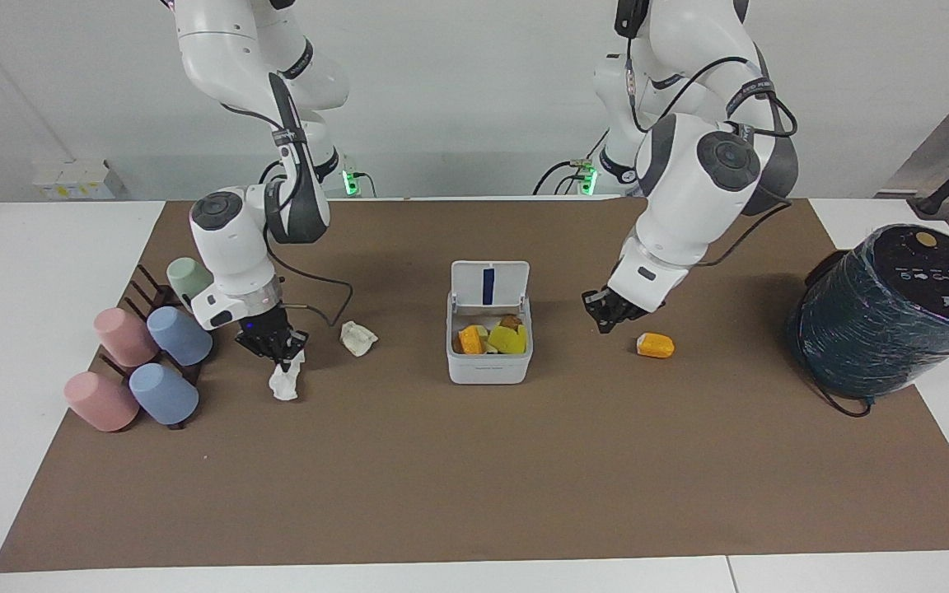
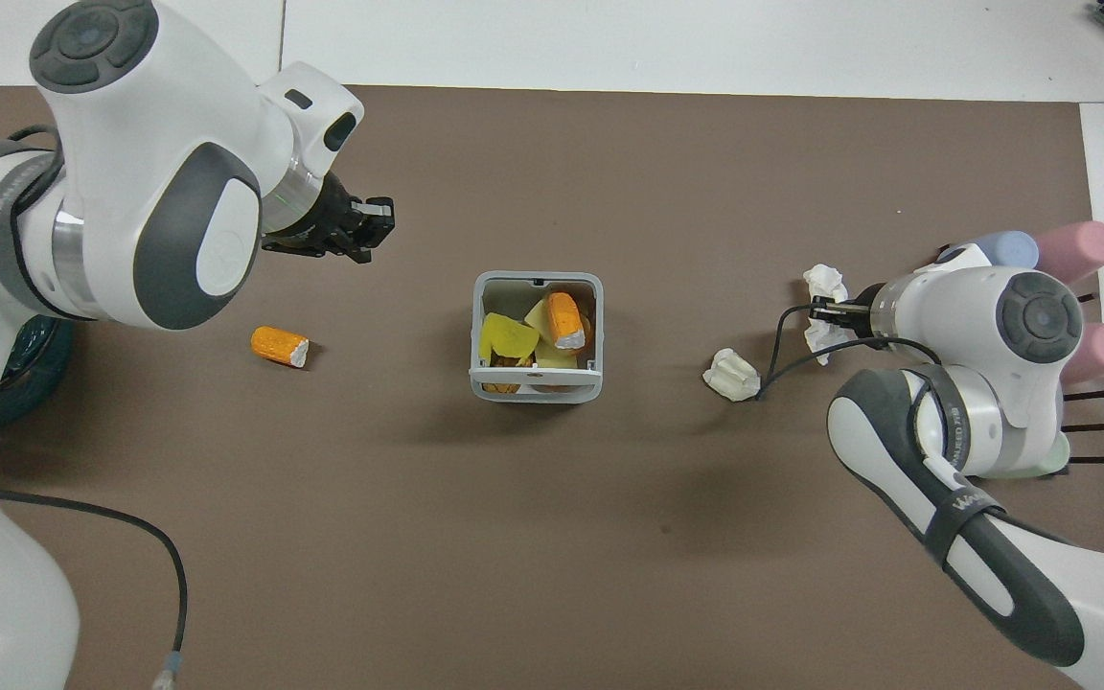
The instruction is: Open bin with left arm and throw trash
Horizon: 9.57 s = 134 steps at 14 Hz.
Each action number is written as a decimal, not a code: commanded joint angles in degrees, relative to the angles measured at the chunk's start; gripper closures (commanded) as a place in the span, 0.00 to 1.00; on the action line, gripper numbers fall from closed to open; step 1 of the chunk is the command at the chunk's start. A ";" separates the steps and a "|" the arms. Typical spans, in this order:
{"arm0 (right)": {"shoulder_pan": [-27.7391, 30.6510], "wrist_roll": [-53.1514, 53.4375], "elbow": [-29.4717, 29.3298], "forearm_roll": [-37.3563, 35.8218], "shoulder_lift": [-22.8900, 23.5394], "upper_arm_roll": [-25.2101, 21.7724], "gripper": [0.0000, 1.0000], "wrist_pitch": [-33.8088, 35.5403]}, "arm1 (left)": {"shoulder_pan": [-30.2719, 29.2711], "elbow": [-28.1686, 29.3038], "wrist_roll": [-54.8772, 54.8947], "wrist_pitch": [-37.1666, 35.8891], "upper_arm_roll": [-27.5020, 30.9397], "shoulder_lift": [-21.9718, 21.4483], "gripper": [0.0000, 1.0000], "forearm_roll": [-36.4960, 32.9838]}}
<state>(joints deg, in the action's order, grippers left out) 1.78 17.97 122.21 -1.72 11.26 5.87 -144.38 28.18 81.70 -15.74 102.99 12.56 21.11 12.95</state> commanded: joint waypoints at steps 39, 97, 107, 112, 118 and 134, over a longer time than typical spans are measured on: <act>-18.40 19.78 -13.70 -1.01 2.90 -0.16 0.00 14.92 | -2.61 39.86 50.50 31.40 -0.34 -7.23 0.60 -15.85; -29.29 40.04 -28.78 4.79 6.06 0.19 0.00 23.44 | -12.89 0.65 23.48 -10.09 -0.26 -9.60 0.00 -11.44; -13.58 15.03 -24.74 1.20 -6.33 -0.42 0.00 28.88 | -12.45 3.55 22.60 -12.03 -0.43 -12.67 0.00 -11.63; -6.80 6.91 -25.53 -1.17 -8.79 -0.42 0.00 36.70 | -12.45 4.08 22.68 -12.11 -0.52 -13.12 0.00 -11.63; -0.81 1.98 -26.41 -1.18 -11.08 -0.33 0.00 44.00 | -12.45 4.96 22.86 -11.85 -0.52 -13.56 0.00 -11.63; -0.99 -3.64 -27.65 -0.83 -11.26 -0.33 0.00 50.25 | -13.33 5.66 22.77 -11.32 -0.34 -14.00 0.00 -11.63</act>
<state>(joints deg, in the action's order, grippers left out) 0.19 16.21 93.64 -3.04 0.82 5.25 -94.56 14.95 85.16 7.20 91.21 12.47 9.06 2.82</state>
